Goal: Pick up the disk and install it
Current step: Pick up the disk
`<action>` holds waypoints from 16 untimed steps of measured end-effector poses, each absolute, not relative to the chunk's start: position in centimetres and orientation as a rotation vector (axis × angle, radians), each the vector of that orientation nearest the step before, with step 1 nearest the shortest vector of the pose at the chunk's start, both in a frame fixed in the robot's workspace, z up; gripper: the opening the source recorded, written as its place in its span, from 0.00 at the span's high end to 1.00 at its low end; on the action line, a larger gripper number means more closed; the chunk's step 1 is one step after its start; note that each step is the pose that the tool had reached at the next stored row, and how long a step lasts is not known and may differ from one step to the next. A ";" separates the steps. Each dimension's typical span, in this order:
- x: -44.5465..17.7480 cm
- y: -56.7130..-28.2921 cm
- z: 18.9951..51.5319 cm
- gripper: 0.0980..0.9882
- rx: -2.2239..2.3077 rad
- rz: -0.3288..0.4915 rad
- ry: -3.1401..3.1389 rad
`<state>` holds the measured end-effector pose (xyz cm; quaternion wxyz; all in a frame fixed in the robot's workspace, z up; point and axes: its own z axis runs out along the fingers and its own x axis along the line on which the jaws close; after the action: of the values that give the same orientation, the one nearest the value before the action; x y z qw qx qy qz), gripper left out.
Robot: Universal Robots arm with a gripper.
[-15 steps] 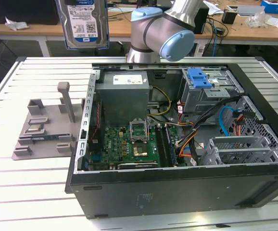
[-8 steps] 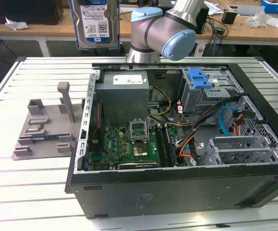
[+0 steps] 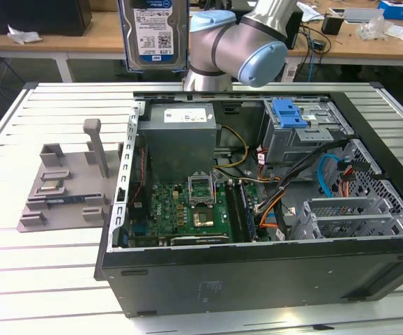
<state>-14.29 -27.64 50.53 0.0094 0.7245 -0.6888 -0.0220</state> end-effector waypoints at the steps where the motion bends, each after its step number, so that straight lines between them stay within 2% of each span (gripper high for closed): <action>1: -14.2 -27.9 50.5 0.70 2.263 -0.069 -2.151; 9: -13.9 -31.9 50.5 0.70 2.263 -0.069 -2.151; 16: -13.8 -34.2 50.5 0.70 2.263 -0.069 -2.151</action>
<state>-13.83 -34.24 50.51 0.0095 0.7246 -0.6888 -0.0221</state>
